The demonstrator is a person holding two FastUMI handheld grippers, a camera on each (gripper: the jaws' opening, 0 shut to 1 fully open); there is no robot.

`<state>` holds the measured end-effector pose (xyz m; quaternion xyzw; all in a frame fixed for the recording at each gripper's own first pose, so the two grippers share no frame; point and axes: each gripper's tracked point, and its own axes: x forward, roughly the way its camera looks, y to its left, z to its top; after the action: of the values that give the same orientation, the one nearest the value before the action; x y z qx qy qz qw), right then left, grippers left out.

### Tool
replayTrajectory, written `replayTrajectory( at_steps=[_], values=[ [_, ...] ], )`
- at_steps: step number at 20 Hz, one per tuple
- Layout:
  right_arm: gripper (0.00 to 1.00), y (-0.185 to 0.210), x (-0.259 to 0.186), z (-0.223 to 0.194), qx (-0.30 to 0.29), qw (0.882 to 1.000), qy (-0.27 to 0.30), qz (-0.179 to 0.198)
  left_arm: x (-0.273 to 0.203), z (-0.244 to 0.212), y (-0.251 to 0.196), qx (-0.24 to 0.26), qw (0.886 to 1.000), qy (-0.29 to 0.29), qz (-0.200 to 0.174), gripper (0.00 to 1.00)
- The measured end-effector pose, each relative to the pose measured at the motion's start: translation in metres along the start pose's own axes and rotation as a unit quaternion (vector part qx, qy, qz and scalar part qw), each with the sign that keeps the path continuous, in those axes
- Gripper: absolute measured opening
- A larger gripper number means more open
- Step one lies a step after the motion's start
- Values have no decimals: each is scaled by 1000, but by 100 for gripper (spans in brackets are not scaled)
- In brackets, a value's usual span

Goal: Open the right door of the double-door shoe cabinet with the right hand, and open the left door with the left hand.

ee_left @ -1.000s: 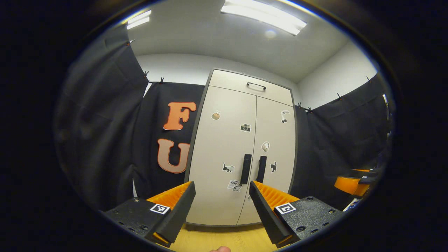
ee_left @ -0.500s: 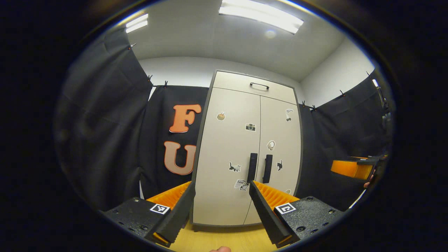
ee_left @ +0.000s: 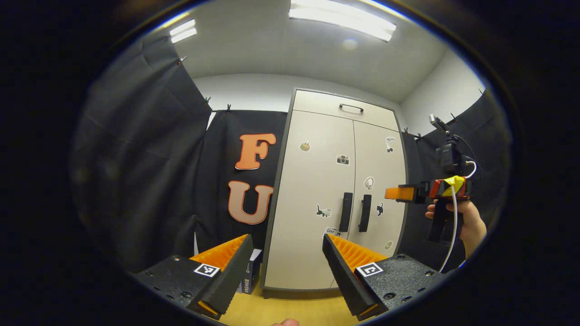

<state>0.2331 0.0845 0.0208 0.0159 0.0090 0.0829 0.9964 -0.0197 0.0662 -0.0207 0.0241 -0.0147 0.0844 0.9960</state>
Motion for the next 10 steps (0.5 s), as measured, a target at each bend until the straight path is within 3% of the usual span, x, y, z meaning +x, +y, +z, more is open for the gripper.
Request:
replayTrajectory(
  at_steps=[3,4,5,10],
  values=[
    [98,0,45,-22,-38,999,18,-8,1,-5,9,2,1000,-1,18,94],
    [87,0,55,-28,-46,999,24,-14,1,-7,13,5,1000,1,25,94],
    [97,0,65,-33,-48,998,25,-18,-2,-8,19,9,999,1,32,94],
    [96,-7,100,-61,-33,998,47,-33,-5,-9,36,13,998,-1,61,94]
  ],
)
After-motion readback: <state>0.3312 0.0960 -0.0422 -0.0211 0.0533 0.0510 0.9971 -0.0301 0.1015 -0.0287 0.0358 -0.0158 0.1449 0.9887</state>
